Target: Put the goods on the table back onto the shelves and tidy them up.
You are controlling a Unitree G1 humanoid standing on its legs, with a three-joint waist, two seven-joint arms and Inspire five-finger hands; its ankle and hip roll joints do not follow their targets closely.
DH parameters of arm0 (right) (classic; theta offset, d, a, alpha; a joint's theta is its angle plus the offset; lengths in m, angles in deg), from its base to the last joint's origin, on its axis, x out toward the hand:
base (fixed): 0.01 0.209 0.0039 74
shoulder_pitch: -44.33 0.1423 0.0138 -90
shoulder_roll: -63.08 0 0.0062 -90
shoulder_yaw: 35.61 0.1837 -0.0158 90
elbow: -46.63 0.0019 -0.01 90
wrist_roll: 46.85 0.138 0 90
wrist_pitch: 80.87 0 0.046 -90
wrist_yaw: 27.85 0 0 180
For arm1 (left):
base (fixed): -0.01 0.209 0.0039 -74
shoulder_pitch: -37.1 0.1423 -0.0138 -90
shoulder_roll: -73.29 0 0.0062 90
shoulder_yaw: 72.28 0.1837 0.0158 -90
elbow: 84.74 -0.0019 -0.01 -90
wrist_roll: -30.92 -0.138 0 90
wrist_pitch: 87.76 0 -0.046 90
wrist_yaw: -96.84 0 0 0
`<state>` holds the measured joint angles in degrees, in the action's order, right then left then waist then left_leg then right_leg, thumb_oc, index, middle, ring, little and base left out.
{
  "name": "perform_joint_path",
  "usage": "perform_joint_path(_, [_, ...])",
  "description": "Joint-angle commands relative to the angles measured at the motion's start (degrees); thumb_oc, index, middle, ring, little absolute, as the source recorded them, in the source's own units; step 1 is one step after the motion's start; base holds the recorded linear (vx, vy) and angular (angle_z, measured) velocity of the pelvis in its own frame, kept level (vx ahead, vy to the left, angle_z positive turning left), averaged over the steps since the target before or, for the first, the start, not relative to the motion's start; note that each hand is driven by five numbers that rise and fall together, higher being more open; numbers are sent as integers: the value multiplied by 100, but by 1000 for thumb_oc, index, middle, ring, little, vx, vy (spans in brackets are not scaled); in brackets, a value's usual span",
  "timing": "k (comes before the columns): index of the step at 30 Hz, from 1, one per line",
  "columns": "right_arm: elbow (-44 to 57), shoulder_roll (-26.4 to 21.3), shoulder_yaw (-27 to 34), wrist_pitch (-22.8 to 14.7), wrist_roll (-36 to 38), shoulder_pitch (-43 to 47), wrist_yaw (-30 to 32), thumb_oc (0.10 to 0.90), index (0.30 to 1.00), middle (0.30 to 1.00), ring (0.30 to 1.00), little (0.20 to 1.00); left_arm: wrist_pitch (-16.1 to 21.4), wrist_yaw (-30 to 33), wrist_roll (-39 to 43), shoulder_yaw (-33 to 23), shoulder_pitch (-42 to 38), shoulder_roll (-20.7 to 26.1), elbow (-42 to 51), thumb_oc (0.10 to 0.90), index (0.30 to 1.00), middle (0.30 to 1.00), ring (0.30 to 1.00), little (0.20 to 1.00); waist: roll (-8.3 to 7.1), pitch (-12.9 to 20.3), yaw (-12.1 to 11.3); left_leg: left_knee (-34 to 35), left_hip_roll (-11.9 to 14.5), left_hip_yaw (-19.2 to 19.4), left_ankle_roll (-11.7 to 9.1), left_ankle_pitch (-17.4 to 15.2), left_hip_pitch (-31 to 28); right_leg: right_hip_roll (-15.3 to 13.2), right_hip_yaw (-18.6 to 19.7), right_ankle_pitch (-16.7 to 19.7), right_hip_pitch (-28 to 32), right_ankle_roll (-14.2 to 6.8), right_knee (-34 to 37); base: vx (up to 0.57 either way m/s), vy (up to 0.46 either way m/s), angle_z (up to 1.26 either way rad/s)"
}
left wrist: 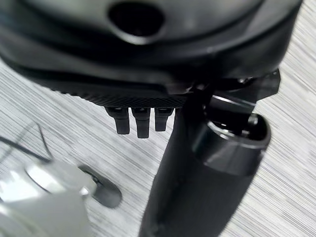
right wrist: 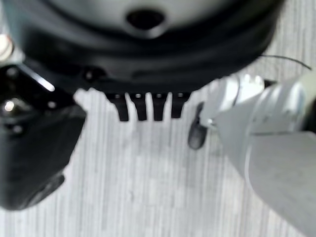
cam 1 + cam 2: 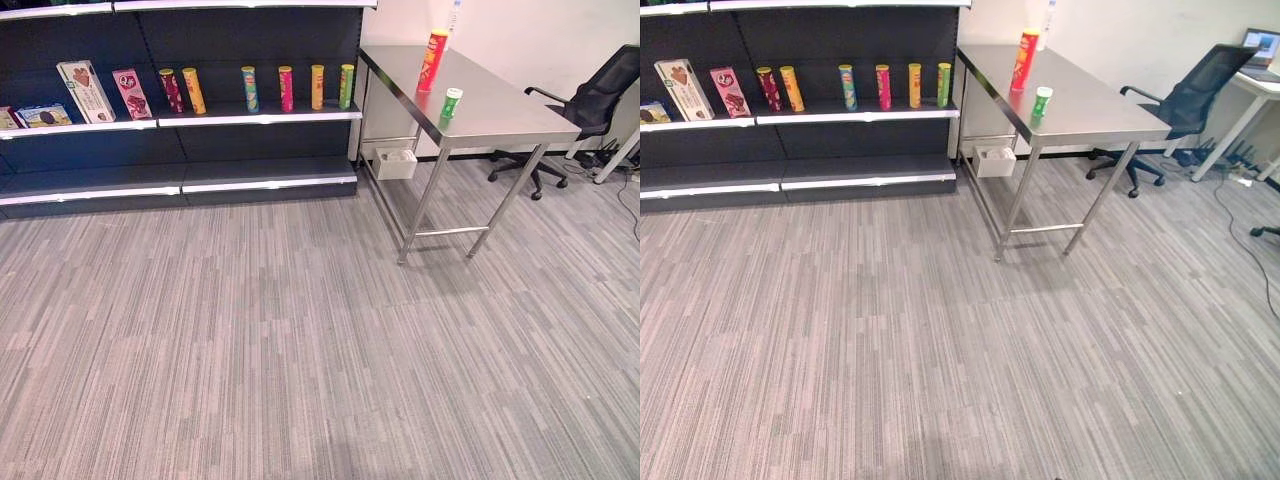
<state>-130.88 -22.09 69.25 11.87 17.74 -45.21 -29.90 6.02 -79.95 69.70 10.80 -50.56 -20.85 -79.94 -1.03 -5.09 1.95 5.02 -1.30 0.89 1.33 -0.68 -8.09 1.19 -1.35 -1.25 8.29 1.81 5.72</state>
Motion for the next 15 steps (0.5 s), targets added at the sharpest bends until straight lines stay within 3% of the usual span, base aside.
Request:
perform_joint_path(1, [-612,-85,-82,-93,10,257,90,800,900,900,900,900,163,65,24,-12,-348,39,-250,800,900,900,900,900,-57,307,-82,-2,168,-238,-323,169,277,-404,-7,67,9,-537,-72,0,0,0])
perform_joint_path(15, [-357,12,-1152,-69,-1255,348,-240,800,900,900,900,900,151,-385,-270,856,-518,-216,17,800,900,900,900,900,-63,321,-60,-2,204,-248,-320,123,196,-374,-7,16,70,-497,-77,4,-3,0])
